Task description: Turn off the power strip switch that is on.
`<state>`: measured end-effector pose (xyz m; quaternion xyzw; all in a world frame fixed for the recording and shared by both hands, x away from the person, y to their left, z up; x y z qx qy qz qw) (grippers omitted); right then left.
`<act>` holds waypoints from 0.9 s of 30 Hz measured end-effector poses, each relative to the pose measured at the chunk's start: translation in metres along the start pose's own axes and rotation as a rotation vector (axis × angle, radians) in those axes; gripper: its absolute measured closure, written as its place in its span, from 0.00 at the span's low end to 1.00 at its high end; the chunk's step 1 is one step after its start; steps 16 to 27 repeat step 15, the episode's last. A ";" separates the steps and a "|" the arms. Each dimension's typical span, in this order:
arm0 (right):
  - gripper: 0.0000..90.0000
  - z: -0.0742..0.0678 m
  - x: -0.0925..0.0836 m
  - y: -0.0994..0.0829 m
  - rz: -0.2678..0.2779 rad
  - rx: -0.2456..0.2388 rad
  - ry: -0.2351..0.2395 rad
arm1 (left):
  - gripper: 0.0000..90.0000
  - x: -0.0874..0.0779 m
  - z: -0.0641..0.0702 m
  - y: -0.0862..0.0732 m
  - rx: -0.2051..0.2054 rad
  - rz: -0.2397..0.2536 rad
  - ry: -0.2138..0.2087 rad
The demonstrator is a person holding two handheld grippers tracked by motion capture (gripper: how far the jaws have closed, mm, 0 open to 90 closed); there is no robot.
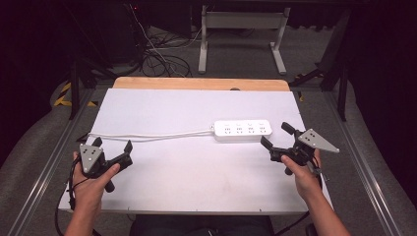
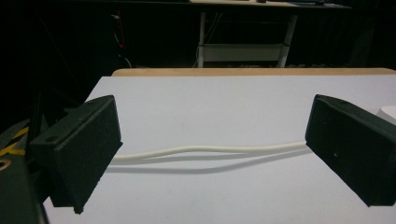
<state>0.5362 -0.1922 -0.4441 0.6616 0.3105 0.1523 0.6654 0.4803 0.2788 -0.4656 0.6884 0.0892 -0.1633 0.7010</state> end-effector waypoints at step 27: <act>0.04 0.001 0.003 -0.002 -0.012 0.006 0.003 | 0.05 0.001 -0.001 -0.001 -0.005 -0.003 0.003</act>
Point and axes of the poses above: each handheld gripper's, and its own axes: x roughly forward along the jaws, y roughly out of its top, z roughly to its right, the point moved 9 cm from there along x, roughly forward along the jaws, and after that the axes turned 8 degrees about -z, right-handed, at the moved point
